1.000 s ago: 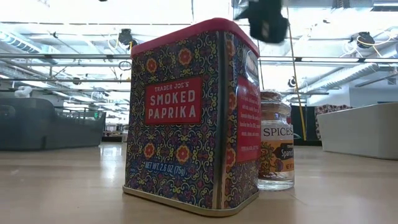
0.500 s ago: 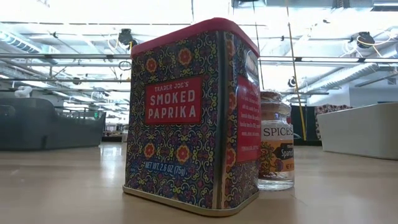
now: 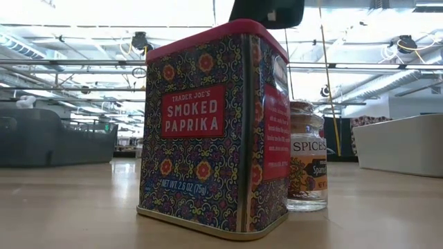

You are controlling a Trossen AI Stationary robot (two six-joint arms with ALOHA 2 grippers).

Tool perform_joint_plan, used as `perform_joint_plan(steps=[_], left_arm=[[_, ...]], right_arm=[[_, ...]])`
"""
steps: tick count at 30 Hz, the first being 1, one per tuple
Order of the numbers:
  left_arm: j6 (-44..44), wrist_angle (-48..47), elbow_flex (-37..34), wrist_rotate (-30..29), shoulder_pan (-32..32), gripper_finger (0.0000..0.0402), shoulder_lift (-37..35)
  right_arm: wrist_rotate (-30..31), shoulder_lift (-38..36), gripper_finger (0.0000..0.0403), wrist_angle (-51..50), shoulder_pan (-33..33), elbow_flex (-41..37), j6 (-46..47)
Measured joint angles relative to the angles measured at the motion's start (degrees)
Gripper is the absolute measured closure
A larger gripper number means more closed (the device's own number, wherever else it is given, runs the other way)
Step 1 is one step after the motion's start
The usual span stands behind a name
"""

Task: Sort spices by type
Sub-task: Put the red seasoning can into the transparent bin

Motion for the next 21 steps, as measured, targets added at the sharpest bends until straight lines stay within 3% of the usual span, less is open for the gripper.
perform_joint_plan(steps=[11,16,21], left_arm=[[0.0,0.0,0.0,0.0,0.0,0.0166,0.0],[0.0,0.0,0.0,0.0,0.0,0.0166,0.0],[0.0,0.1,0.0,0.0,0.0,0.0166,0.0]], right_arm=[[8.1,0.3,0.0229,0.0,3.0,0.0,4.9],[6.1,0.3,0.0229,-1.4,4.4,0.0,3.3],[0.2,-1.1,0.0229,-12.7,6.4,0.0,1.1]])
